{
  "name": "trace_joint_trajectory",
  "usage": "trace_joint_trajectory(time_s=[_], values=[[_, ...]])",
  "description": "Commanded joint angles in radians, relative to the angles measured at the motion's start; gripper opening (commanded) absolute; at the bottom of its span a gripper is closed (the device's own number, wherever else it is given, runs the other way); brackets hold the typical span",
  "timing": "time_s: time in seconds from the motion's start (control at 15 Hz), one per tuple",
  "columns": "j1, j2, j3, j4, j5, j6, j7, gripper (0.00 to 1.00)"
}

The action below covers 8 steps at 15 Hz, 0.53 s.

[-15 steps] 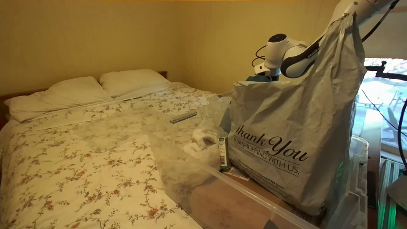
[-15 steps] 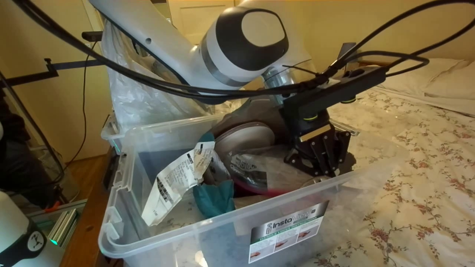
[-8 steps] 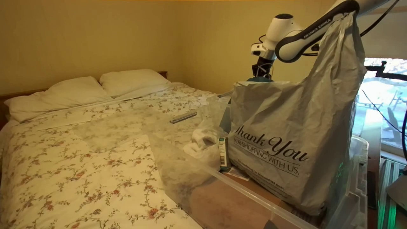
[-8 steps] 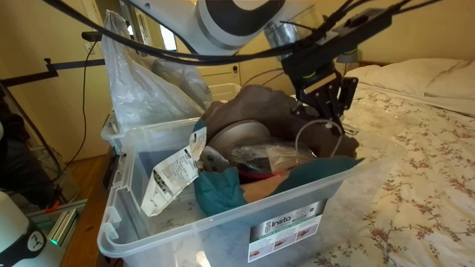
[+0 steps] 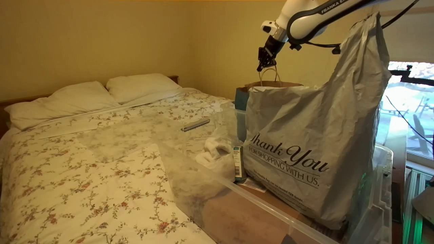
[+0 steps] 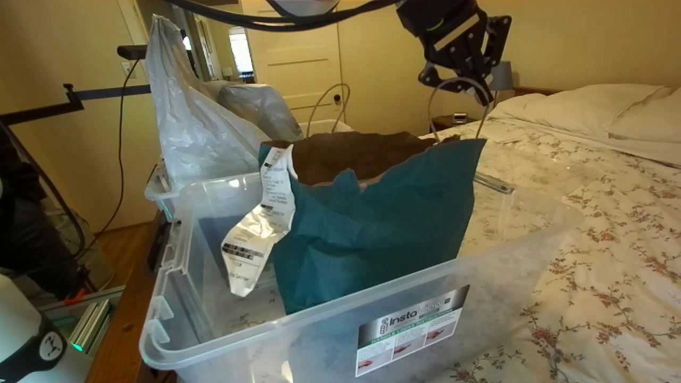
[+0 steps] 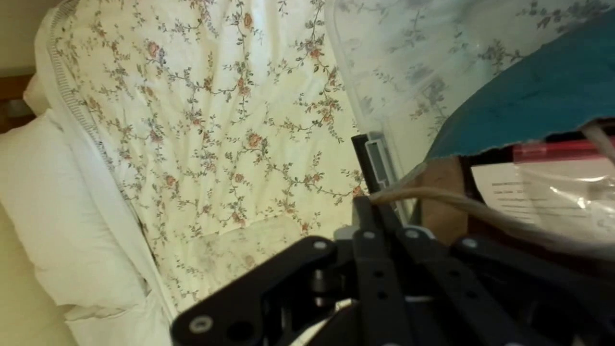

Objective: Put the green bag inside the basket

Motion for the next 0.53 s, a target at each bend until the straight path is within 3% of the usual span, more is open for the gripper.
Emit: trace_joint_trajectory(time_s=[0.0, 0.13, 0.2, 0.27, 0.47], values=[[0.006, 0.024, -0.004, 0.058, 0.023, 0.016, 0.038, 0.01], [0.017, 0.041, -0.023, 0.062, -0.073, -0.075, 0.086, 0.01], [0.023, 0.051, -0.033, 0.052, -0.132, -0.113, 0.104, 0.28], [0.024, 0.061, -0.032, 0.048, -0.151, -0.158, 0.097, 0.29], [0.007, 0.103, -0.018, 0.038, -0.114, -0.287, 0.013, 0.47]])
